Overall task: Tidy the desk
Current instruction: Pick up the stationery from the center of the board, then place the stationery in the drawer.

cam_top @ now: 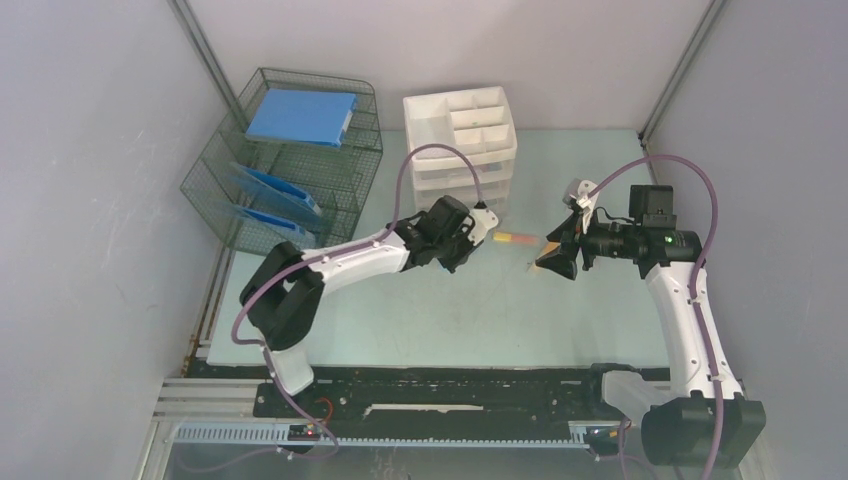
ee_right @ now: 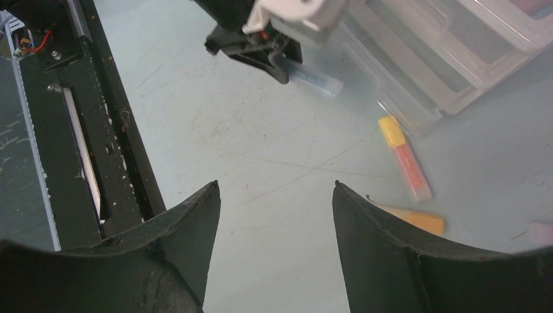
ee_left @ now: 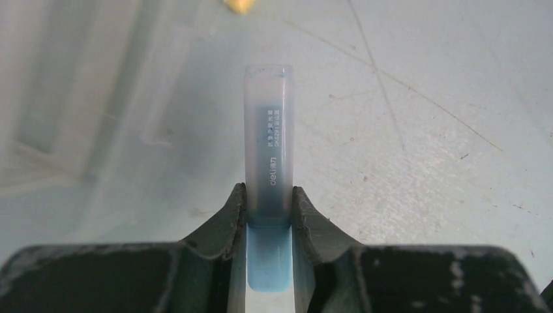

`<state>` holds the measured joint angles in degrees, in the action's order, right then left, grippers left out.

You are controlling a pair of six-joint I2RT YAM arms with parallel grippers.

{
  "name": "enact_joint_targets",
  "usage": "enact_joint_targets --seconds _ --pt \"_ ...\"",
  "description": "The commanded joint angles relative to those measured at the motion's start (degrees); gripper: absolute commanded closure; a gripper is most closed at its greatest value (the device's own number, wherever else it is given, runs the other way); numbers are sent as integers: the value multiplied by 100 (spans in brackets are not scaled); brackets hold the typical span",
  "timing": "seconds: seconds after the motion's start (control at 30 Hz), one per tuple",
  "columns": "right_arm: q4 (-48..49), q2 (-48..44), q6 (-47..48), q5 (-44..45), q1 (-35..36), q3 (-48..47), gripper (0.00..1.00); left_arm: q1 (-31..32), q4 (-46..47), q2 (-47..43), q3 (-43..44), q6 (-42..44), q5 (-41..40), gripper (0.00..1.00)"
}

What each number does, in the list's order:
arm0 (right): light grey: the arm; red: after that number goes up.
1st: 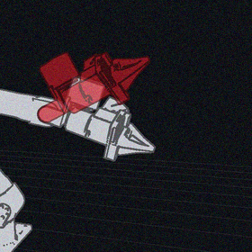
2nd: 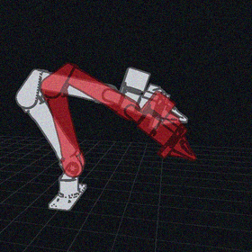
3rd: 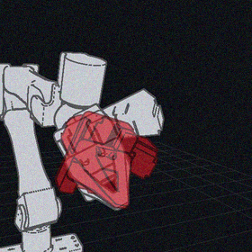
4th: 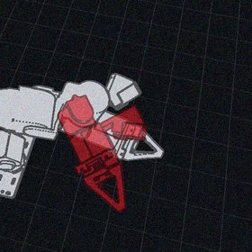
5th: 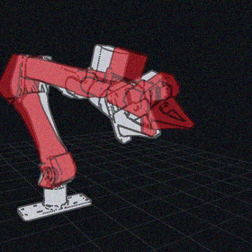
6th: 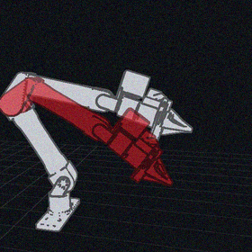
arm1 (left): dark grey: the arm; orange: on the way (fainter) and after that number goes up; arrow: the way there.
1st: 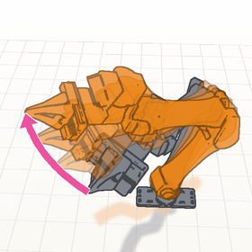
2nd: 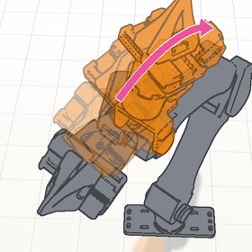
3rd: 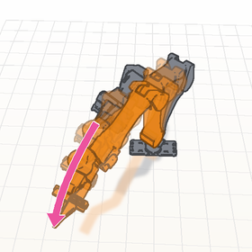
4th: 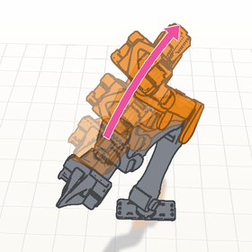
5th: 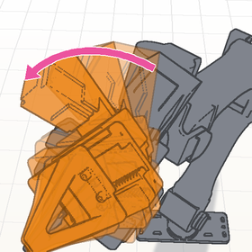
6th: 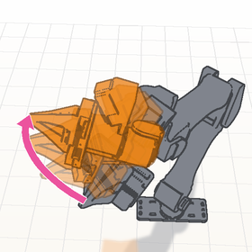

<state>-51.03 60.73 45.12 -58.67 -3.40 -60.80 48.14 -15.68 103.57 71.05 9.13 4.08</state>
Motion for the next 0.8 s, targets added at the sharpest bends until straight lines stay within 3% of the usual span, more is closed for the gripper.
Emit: enact_joint_targets --seconds 0.0,0.37,0.77 --pt "-28 -123 139 -52 -12 -22 29 -38 -113 -541 371 729 -315 100" --pt "-34 -175 167 -32 -12 -25 29 -322 -584 -30 1471 2297 -1364 100" --pt "-39 -159 172 -10 -12 -23 29 -623 -615 987 2169 2827 -1825 91"
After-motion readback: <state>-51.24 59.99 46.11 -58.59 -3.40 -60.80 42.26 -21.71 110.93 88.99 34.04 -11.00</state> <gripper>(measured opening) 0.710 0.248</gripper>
